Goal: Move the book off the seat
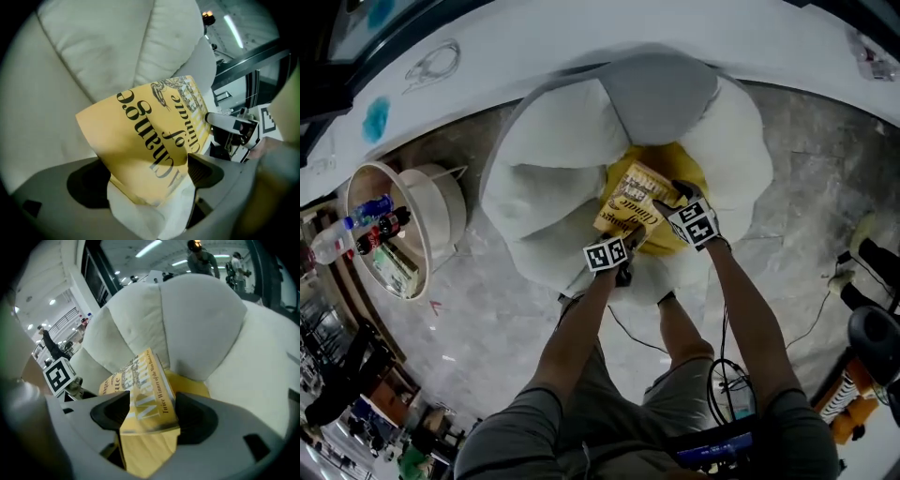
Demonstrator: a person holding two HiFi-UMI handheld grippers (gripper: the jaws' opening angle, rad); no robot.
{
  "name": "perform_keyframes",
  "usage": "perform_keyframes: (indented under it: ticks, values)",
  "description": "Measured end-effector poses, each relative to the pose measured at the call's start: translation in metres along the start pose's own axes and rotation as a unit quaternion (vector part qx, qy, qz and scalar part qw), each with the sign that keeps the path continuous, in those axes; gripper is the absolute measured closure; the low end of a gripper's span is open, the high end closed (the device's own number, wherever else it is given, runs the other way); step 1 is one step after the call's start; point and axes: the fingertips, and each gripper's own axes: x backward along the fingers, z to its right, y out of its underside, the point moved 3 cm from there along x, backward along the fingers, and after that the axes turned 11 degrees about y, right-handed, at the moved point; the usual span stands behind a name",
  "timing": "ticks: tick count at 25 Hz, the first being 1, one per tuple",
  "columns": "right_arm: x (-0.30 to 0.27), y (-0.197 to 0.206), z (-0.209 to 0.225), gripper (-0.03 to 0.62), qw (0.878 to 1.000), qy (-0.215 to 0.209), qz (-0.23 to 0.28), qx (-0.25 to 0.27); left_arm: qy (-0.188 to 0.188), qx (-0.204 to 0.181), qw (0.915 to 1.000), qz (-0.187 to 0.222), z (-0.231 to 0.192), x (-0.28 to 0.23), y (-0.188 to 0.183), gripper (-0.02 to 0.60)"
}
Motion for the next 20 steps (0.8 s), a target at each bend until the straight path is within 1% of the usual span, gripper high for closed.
perform_keyframes:
  ticks: [3, 6, 7, 8, 10, 13, 15, 17, 18, 20]
  values:
    - [0.049, -0.034, -0.009, 0.303, 0.999, 0.008, 0.030, 0.013, 0.015, -0.012, 0.9997, 0.013, 0.040, 0.035, -0.003, 0.075]
    - [0.118, -0.060, -0.019, 0.310, 0.998, 0.023, 0.061, 0.007, 0.026, -0.021, 0.9975, 0.062, 0.096, 0.089, -0.025, 0.074]
    - [0.144, -0.070, -0.022, 0.309, 0.997, 0.032, 0.076, -0.004, 0.029, -0.035, 0.9957, 0.080, 0.117, 0.109, -0.039, 0.074]
    - [0.170, -0.086, -0.021, 0.309, 0.994, 0.046, 0.097, -0.020, 0.033, -0.060, 0.9931, 0.095, 0.140, 0.125, -0.057, 0.074]
    - [0.221, -0.128, -0.011, 0.309, 0.984, 0.086, 0.148, -0.050, 0.052, -0.129, 0.9838, 0.114, 0.192, 0.149, -0.102, 0.074]
    - [0.309, -0.193, -0.007, 0.309, 0.964, 0.137, 0.218, -0.069, 0.084, -0.214, 0.9639, 0.134, 0.277, 0.199, -0.152, 0.074]
    - [0.374, -0.232, -0.010, 0.309, 0.949, 0.161, 0.262, -0.077, 0.098, -0.265, 0.9464, 0.156, 0.339, 0.242, -0.179, 0.074]
    - [0.443, -0.272, -0.014, 0.309, 0.929, 0.182, 0.311, -0.081, 0.109, -0.313, 0.9246, 0.187, 0.405, 0.288, -0.202, 0.074]
    - [0.478, -0.292, -0.015, 0.309, 0.918, 0.191, 0.338, -0.078, 0.115, -0.335, 0.9118, 0.207, 0.439, 0.311, -0.213, 0.074]
    - [0.547, -0.325, -0.020, 0.309, 0.894, 0.208, 0.391, -0.071, 0.134, -0.371, 0.8827, 0.255, 0.508, 0.359, -0.230, 0.074]
